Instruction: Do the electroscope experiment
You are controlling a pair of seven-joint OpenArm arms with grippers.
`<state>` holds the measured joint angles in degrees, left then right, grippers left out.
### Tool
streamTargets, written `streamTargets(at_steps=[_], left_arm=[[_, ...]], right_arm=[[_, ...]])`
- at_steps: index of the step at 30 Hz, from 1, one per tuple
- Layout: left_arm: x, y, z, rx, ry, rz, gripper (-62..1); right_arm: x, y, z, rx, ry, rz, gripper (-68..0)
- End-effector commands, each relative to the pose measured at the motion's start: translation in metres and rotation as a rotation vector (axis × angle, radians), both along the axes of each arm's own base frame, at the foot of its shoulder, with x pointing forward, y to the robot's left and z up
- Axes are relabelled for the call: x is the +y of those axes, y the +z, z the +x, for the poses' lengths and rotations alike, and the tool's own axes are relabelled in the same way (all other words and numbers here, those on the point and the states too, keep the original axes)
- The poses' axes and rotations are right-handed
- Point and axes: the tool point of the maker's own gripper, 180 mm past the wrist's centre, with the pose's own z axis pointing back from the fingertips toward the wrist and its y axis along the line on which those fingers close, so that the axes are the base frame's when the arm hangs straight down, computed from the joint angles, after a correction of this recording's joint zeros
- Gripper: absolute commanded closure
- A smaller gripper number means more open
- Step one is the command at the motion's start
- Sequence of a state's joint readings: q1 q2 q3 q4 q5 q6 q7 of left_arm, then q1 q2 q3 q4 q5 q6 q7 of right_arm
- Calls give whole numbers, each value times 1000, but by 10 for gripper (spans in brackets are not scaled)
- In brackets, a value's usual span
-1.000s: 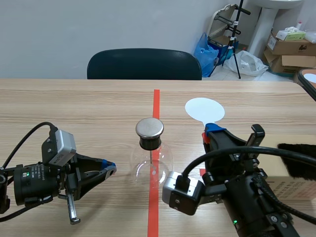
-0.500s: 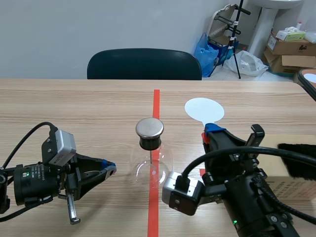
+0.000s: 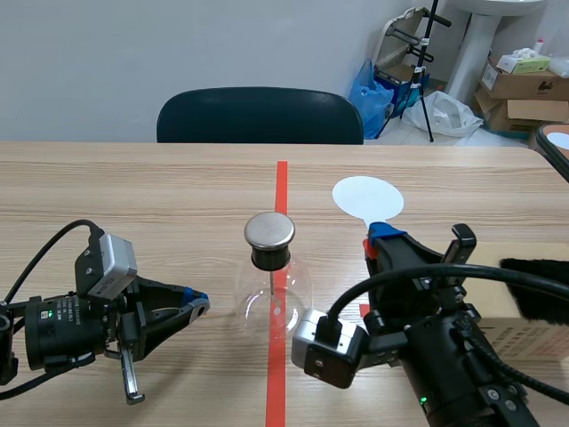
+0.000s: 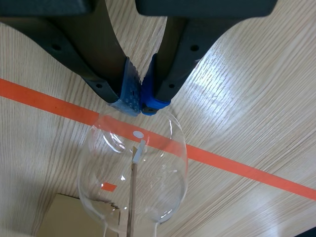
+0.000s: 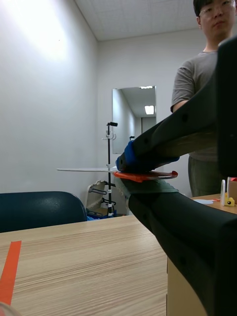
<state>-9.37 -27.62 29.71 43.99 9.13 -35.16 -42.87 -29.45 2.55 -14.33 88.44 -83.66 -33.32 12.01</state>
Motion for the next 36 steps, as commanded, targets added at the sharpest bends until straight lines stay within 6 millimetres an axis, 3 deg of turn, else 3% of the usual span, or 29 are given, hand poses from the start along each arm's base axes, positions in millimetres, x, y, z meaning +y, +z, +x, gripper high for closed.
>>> streamTargets(at_steps=[1,36], left_arm=[[-6,9,3,-24,-3,-30,-30],[-6,9,1,-20,-3,-34,-30]], right_arm=[[-1,3,1,-15,3,-5,-13],[4,3,-1,-16,32,-7,-13]])
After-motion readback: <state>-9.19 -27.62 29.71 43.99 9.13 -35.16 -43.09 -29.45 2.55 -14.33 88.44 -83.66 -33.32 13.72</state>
